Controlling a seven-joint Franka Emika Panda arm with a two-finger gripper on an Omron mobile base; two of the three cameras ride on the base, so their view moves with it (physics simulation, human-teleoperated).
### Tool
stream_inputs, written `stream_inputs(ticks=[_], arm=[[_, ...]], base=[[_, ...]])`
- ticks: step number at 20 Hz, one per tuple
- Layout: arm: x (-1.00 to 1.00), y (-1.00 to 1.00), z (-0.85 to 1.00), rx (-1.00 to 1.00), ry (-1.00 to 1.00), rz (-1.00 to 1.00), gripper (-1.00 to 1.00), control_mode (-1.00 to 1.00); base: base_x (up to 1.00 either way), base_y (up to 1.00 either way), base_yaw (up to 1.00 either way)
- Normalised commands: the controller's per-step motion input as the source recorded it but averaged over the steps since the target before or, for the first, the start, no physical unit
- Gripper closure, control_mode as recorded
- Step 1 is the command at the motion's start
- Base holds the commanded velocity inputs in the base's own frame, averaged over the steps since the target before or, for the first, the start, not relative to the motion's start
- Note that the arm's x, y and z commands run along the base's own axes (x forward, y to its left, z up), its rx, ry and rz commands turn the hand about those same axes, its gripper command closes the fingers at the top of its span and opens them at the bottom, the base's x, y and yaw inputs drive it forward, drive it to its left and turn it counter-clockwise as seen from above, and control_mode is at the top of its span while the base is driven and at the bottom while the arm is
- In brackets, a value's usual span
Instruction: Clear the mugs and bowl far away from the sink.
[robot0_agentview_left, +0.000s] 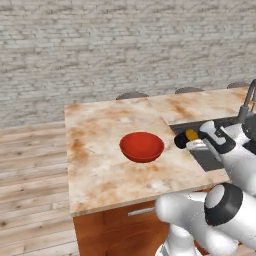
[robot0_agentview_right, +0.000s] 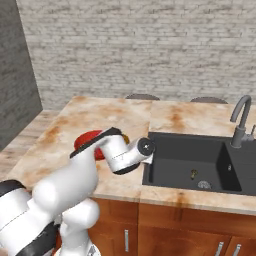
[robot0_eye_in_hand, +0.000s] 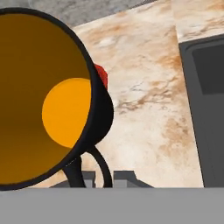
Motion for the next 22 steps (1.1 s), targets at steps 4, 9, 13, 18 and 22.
stream_inputs(ticks=[4, 9, 13, 18, 22], arm=[[-0.40, 0.46, 1.00, -0.01, -0.20, 0.00, 1.00, -1.00], [-0.31, 0.57, 1.00, -0.11, -0.02, -0.04, 1.00, -1.00], [-0.23, 0.35, 1.00, -0.19, 0.12, -0.16, 1.00, -1.00], [-0.41, 0.01, 0.99, -0.05, 0.20, -0.19, 1.00, -1.00], [-0.70, -0.04, 0.77, 0.00, 0.18, -0.12, 1.00, -1.00]], base=[[0.00, 0.00, 0.00], [0.00, 0.00, 0.00], [0.00, 0.00, 0.00], [0.00, 0.00, 0.00], [0.00, 0.00, 0.00]])
